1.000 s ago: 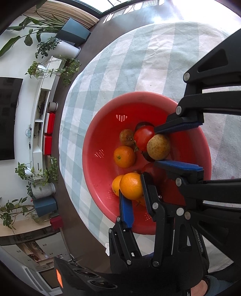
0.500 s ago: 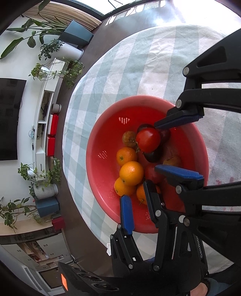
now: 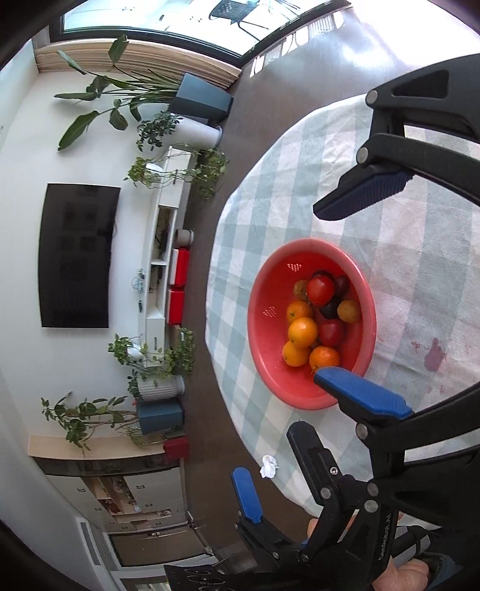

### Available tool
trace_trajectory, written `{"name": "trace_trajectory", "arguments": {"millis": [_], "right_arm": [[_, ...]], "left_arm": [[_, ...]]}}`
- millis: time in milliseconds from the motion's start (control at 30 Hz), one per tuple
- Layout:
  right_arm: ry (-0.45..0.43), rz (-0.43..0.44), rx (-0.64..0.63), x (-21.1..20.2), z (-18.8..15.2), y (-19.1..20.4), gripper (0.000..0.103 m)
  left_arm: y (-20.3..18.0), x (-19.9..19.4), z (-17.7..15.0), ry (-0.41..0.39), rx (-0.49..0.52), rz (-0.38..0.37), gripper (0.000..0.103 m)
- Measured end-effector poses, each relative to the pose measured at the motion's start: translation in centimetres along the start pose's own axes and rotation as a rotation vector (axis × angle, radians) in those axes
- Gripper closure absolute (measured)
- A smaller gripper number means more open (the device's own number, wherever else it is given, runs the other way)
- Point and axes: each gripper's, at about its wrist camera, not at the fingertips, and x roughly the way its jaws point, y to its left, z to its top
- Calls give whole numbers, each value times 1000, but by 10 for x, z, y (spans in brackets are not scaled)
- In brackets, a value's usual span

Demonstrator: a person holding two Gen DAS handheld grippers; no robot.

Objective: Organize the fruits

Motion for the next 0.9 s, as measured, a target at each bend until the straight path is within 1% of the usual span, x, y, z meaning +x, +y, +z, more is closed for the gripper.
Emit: {"name": "trace_trajectory", "arguments": {"millis": [67,100,133,167,233,333,400,500,600,733,900], "right_arm": [[-87,-10,24,-25,2,-1,7],[-137,-15,40,-38,4,-2,2],[-189,-19,58,-50,5,-3,0],[-238,-17,72,-63,6,-3,0],[-300,-15,92,-84,10,-3,0],[-353,-22,84,-109,15,0,0],[-363,-24,76,-119,17,3,0],[-354,-48,77,-129,15,6,0],[-329,-81,87,-136,5,5,0],[-276,-88,139,-132,-10,-5,0],[-195,-108,179,-119,-34,-14,0]], "left_arm": [[-4,-22,4,-30,3,25,0],[-6,-33,5,-50,-1,44,0],[-9,-45,7,-68,-6,73,0],[-12,-56,9,-90,-10,111,0],[-19,-79,9,-125,-11,181,0],[-30,-99,11,-97,-26,261,0],[-35,-108,10,-71,-45,286,0],[-37,-117,7,-33,-90,283,0],[-37,-122,2,14,-132,292,0],[-36,-123,-9,71,-176,287,0],[-39,-108,-27,124,-188,287,0]]}}
